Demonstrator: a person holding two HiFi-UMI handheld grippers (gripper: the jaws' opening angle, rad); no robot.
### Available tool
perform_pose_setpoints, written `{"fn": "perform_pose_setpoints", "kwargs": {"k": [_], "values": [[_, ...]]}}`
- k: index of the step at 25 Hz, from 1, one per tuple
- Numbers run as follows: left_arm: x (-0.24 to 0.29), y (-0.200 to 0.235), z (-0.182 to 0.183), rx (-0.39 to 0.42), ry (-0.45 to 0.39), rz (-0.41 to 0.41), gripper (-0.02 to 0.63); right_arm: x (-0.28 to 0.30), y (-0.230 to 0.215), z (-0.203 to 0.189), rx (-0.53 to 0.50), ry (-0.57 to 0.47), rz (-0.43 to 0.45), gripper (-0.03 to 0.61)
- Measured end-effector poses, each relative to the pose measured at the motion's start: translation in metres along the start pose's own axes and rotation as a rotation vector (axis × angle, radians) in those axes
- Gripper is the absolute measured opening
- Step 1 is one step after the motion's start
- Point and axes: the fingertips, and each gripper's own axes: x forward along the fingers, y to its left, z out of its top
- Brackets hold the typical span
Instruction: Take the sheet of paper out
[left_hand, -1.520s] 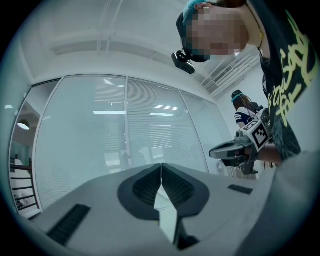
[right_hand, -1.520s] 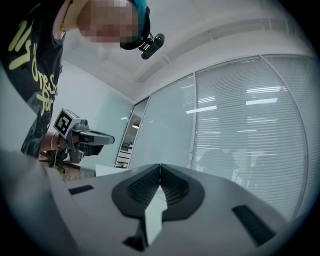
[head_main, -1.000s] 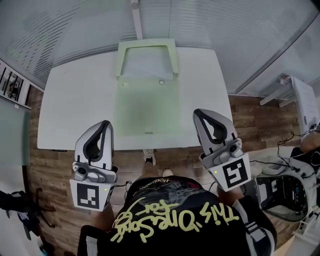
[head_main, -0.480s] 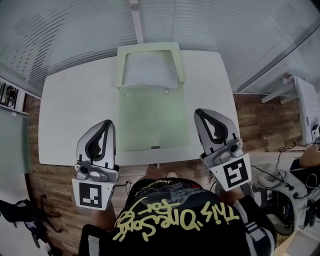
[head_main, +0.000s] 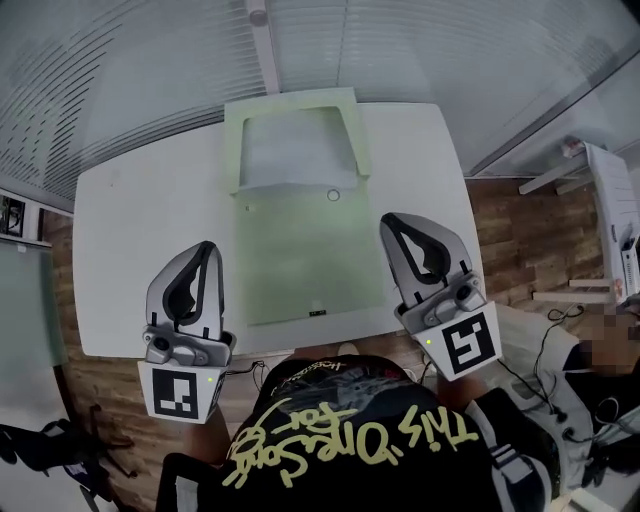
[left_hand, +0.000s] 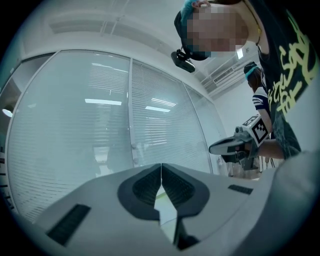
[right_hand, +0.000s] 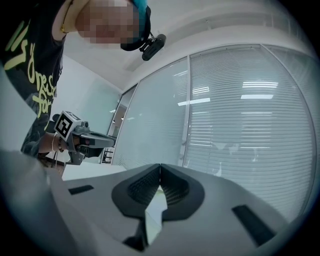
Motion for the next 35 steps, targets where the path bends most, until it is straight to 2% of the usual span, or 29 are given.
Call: {"fn": "perform_pose_setpoints", "kwargs": {"k": [8, 14, 17, 23, 26, 30, 35], "values": [[0.024, 0.016, -0.009, 0.014, 0.005, -0.054, 0.009, 0.025, -0.007, -0.010, 0.017, 0.038, -0.040, 0.008], [0.047, 0.037, -0.035, 0.009, 0.078, -0.035, 0.009, 0.050, -0.011, -0.029, -0.018, 0.073, -0.052, 0.008], [0.057, 0.040, -0.044, 0.003, 0.100, -0.050, 0.009, 0.058, -0.015, -0.037, -0.014, 0.088, -0.064, 0.008], [0.066, 0.038, -0.068, 0.064, 0.171, -0.068, 0.009, 0.075, -0.019, -0.045, -0.052, 0.106, -0.048, 0.008], [0.071, 0.036, -0.076, 0.043, 0.186, -0.060, 0.009, 0.078, -0.021, -0.050, -0.051, 0.112, -0.039, 0.008], [0.081, 0.033, -0.079, -0.027, 0.166, -0.021, 0.009, 0.079, -0.025, -0.058, -0.038, 0.123, -0.022, 0.008], [0.083, 0.025, -0.095, -0.033, 0.209, -0.020, 0.009, 0.079, -0.027, -0.076, -0.041, 0.157, -0.010, 0.008]]}}
